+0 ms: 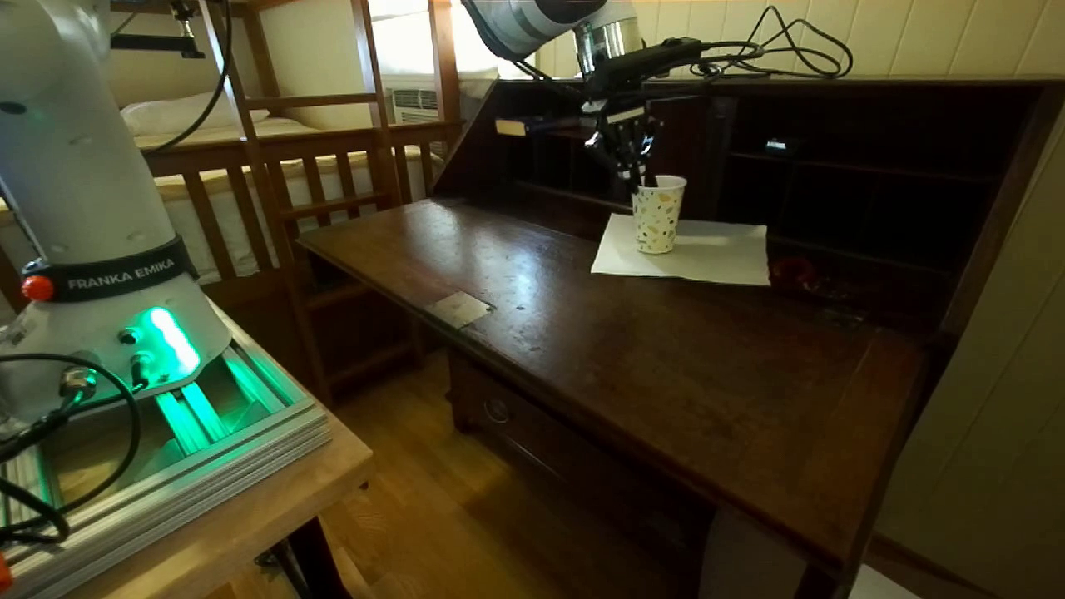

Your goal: Put the paper cup inside the middle cabinet

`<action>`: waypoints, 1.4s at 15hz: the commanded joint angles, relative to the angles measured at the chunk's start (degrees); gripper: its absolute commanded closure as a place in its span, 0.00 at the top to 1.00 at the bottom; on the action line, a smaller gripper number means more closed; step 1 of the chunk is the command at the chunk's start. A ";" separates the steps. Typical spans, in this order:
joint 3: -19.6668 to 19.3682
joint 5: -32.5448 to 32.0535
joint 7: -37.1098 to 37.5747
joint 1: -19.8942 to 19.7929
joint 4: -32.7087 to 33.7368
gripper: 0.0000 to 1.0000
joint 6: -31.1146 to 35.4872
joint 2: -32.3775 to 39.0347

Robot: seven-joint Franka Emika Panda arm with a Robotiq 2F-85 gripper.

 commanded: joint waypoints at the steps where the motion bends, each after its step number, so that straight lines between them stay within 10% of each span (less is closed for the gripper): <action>1: -2.24 -8.79 6.30 2.99 -7.18 0.01 -0.32 -7.26; 12: 2.80 -15.45 -1.82 5.48 -21.37 0.01 3.97 -22.21; 21: 1.25 -24.26 1.23 4.60 -13.01 0.01 18.73 -13.89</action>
